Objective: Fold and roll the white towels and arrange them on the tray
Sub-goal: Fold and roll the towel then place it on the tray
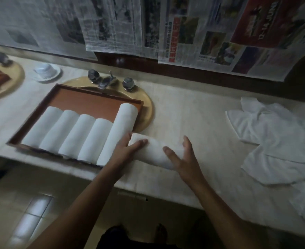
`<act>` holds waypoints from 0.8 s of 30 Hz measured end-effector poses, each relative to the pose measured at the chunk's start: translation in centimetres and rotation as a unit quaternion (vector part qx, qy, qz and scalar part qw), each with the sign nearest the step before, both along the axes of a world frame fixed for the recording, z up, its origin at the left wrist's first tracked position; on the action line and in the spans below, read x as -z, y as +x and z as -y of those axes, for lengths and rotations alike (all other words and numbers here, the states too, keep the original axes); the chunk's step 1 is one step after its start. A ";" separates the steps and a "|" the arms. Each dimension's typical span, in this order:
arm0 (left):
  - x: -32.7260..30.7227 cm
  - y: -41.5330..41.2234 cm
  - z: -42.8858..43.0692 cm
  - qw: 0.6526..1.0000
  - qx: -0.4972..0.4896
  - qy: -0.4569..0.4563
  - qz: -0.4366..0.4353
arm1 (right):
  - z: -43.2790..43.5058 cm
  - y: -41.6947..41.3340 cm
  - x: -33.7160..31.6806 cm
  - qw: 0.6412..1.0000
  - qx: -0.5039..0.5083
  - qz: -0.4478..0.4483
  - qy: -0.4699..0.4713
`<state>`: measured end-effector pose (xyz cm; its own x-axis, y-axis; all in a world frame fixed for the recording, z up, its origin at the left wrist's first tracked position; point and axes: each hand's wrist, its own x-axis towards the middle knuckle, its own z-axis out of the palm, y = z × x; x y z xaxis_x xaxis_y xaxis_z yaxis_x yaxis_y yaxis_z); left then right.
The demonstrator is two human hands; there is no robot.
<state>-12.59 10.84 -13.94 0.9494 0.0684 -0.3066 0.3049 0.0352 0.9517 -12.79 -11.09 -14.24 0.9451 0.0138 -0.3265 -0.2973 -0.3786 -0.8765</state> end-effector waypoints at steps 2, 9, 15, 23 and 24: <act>-1.0 0.5 -1.5 1.000 -0.016 0.009 0.023 | -0.9 1.3 -1.6 0.980 0.052 -0.134 0.137; -2.3 2.1 -9.8 0.995 -0.056 -0.056 0.057 | -9.2 6.1 -3.9 0.945 0.023 -0.130 0.298; -2.9 3.3 -20.0 0.989 -0.137 -0.025 0.050 | -21.1 10.8 -4.3 0.987 -0.012 -0.021 0.160; -2.7 1.9 -36.5 0.975 -0.223 0.025 0.008 | -40.5 17.3 -4.3 0.986 -0.134 0.097 0.022; -2.4 1.6 -38.3 0.970 -0.240 0.039 0.006 | -43.2 18.0 -3.9 0.984 -0.151 0.097 0.008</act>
